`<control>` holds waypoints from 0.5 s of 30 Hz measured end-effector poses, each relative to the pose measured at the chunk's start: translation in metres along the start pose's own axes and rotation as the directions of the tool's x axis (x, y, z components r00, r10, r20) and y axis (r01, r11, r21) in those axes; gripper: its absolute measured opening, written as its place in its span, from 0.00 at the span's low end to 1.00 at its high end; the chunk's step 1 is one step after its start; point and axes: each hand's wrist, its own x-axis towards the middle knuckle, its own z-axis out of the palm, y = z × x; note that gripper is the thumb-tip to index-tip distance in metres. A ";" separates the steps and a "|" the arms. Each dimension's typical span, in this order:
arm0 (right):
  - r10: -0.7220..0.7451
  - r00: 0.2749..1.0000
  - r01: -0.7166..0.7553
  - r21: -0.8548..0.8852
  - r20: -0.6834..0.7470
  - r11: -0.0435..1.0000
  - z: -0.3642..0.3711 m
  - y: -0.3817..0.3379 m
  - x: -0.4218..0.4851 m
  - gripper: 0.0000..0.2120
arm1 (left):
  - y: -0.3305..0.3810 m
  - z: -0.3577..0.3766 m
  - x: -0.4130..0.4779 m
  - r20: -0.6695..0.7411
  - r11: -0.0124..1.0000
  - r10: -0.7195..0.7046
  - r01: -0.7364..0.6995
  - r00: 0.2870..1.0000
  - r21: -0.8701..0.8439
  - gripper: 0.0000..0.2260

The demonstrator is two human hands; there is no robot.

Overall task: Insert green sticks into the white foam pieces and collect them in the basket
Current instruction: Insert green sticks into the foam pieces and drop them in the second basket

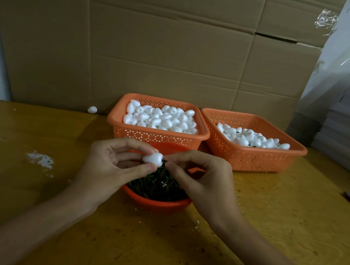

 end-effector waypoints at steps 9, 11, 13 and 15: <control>-0.040 0.998 0.045 -0.102 0.045 0.994 -0.004 -0.001 -0.001 0.03 | -0.004 0.001 -0.003 0.035 0.996 0.036 -0.039 0.999 0.074 0.10; -0.034 0.998 0.040 -0.104 0.056 0.994 -0.004 -0.003 0.000 0.03 | -0.006 0.000 -0.002 0.036 0.994 0.044 -0.047 0.998 0.101 0.11; -0.033 0.996 0.041 -0.103 0.077 0.994 -0.006 -0.005 0.002 0.03 | -0.005 0.002 -0.004 0.035 0.989 0.042 -0.046 0.999 0.141 0.15; -0.042 0.997 0.047 -0.093 0.059 0.995 -0.012 -0.005 0.008 0.04 | -0.005 0.006 -0.009 0.061 0.952 0.112 -0.125 0.992 0.279 0.23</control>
